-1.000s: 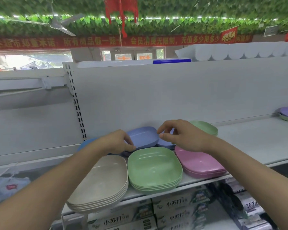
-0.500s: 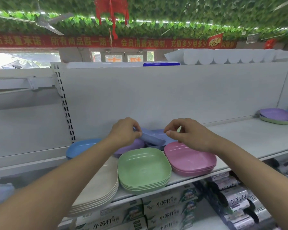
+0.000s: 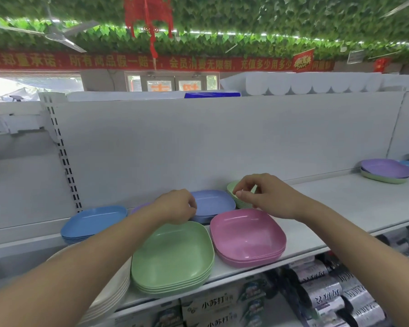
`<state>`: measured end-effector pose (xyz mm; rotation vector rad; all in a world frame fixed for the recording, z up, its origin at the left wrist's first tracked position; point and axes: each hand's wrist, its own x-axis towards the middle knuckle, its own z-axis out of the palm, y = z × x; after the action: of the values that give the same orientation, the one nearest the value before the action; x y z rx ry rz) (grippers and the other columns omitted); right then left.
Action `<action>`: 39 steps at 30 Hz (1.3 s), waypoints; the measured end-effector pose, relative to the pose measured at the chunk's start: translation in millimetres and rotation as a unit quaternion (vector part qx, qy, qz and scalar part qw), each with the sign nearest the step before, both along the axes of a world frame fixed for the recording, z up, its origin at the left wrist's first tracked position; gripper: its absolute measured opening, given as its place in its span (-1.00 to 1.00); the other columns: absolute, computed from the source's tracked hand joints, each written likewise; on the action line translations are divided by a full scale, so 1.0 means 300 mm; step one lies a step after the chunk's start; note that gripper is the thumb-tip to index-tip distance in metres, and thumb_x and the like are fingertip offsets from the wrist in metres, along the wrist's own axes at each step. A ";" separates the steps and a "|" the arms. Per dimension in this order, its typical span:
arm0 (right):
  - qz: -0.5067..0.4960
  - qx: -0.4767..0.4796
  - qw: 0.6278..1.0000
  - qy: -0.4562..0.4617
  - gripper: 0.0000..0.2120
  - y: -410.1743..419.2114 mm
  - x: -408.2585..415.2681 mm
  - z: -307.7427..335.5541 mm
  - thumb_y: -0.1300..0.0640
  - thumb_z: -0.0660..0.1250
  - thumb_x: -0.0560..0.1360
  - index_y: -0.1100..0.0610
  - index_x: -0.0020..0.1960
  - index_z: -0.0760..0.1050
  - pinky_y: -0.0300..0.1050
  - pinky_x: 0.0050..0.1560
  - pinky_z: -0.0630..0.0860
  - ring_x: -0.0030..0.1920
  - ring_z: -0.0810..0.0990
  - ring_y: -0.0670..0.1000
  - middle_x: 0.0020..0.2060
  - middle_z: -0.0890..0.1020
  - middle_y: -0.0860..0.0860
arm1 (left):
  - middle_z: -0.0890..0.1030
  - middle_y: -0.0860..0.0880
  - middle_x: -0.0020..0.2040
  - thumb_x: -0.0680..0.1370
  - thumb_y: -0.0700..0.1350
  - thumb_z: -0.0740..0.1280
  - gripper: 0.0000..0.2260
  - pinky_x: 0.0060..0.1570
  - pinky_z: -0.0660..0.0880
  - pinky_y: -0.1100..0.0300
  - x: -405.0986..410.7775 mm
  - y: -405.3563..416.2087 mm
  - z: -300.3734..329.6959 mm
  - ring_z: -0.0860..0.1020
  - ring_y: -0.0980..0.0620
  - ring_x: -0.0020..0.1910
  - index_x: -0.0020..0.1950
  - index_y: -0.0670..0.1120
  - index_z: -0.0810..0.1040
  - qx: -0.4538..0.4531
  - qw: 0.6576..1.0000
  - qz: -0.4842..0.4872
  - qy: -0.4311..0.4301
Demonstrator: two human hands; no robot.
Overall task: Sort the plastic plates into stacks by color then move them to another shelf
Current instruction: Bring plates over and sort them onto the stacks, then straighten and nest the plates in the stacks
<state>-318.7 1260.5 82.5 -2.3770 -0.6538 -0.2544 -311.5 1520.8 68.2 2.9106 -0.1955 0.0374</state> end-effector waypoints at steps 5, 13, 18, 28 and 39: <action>0.024 -0.042 0.999 -0.005 -0.88 0.036 0.058 -0.026 -0.10 0.33 0.56 -0.14 0.01 0.62 -0.16 -0.10 0.56 -0.26 0.59 -0.15 -0.10 0.64 -0.21 | 0.60 0.06 0.08 0.53 -0.01 0.33 -0.79 0.15 0.51 0.10 -0.023 -0.010 0.034 0.57 0.00 0.07 0.14 0.14 0.63 -0.023 0.998 0.033 -0.053; 0.072 -0.039 0.997 0.004 -0.86 0.103 0.016 -0.048 0.02 0.36 0.60 -0.02 0.11 0.65 -0.09 0.12 0.57 -0.01 0.62 -0.10 0.02 0.65 -0.13 | 0.48 0.13 0.05 0.55 0.02 0.35 -0.84 0.19 0.48 0.06 -0.137 -0.028 0.032 0.53 0.05 0.16 0.11 0.17 0.63 -0.052 0.994 0.015 -0.092; 0.036 -0.043 0.998 -0.012 -0.85 0.068 -0.100 -0.061 0.03 0.36 0.61 -0.04 0.15 0.63 -0.17 0.17 0.47 0.06 0.54 -0.11 0.04 0.56 -0.14 | 0.51 0.13 0.10 0.56 0.01 0.35 -0.84 0.21 0.46 0.08 -0.207 -0.072 0.039 0.51 0.08 0.13 0.10 0.16 0.64 -0.090 0.989 -0.032 -0.114; -0.106 -0.030 0.994 0.017 -0.83 -0.413 -0.480 -0.075 -0.01 0.36 0.58 -0.15 0.16 0.60 -0.21 0.20 0.42 0.19 0.49 -0.17 0.13 0.54 -0.15 | 0.58 0.21 0.14 0.52 0.05 0.33 -0.84 0.16 0.43 0.14 -0.345 -0.526 0.033 0.53 0.16 0.15 0.06 0.22 0.63 -0.145 0.962 -0.219 -0.076; -0.216 -0.053 0.975 -0.026 -0.84 -1.300 -0.899 -0.060 0.04 0.40 0.59 -0.01 0.14 0.65 -0.38 0.11 0.40 0.07 0.52 -0.21 0.02 0.57 -0.14 | 0.59 0.13 0.17 0.36 0.20 0.24 -0.64 0.24 0.45 0.01 -0.610 -1.503 0.066 0.53 0.06 0.17 0.08 0.19 0.63 -0.135 0.928 -0.333 -0.095</action>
<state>-588.5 870.7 64.6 -2.6040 -0.1677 -0.4792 -494.4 1069.9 87.9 2.4181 -1.1001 0.2139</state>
